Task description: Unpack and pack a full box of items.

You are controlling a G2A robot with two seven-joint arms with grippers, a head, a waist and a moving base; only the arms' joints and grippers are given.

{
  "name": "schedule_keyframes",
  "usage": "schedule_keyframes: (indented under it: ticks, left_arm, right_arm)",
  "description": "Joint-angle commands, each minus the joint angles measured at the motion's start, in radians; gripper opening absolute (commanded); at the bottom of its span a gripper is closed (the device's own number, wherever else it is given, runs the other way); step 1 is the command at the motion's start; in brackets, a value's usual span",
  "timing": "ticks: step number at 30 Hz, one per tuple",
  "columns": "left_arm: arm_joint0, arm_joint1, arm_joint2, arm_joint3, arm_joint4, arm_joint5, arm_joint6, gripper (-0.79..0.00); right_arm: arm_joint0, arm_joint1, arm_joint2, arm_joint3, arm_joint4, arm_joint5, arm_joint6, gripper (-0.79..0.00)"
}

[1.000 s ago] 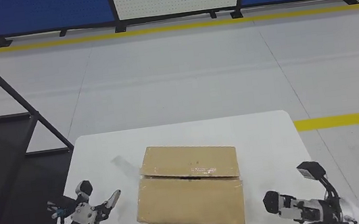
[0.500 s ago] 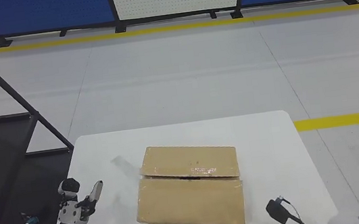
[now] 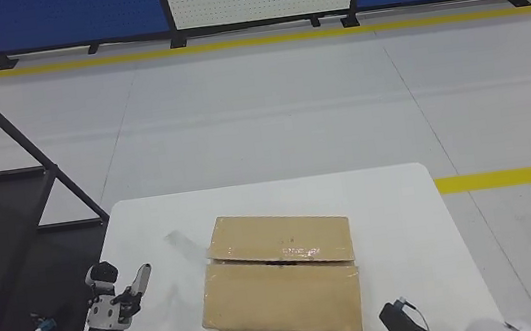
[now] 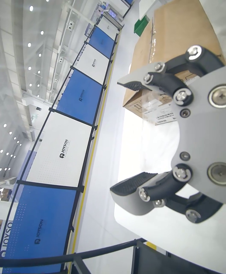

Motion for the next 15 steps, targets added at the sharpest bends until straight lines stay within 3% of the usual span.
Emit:
schedule_keyframes:
  ticks: [1, 15]
  left_arm:
    - [0.001, -0.001, -0.001, 0.001, -0.005, 0.004, 0.005, 0.0]
    - [0.033, -0.009, -0.064, -0.002, -0.085, 0.047, 0.045, 0.0]
  right_arm:
    - [0.003, -0.001, -0.002, -0.016, -0.008, 0.007, -0.009, 0.0]
    - [0.074, -0.048, -0.116, -0.134, -0.22, 0.217, -0.192, 0.0]
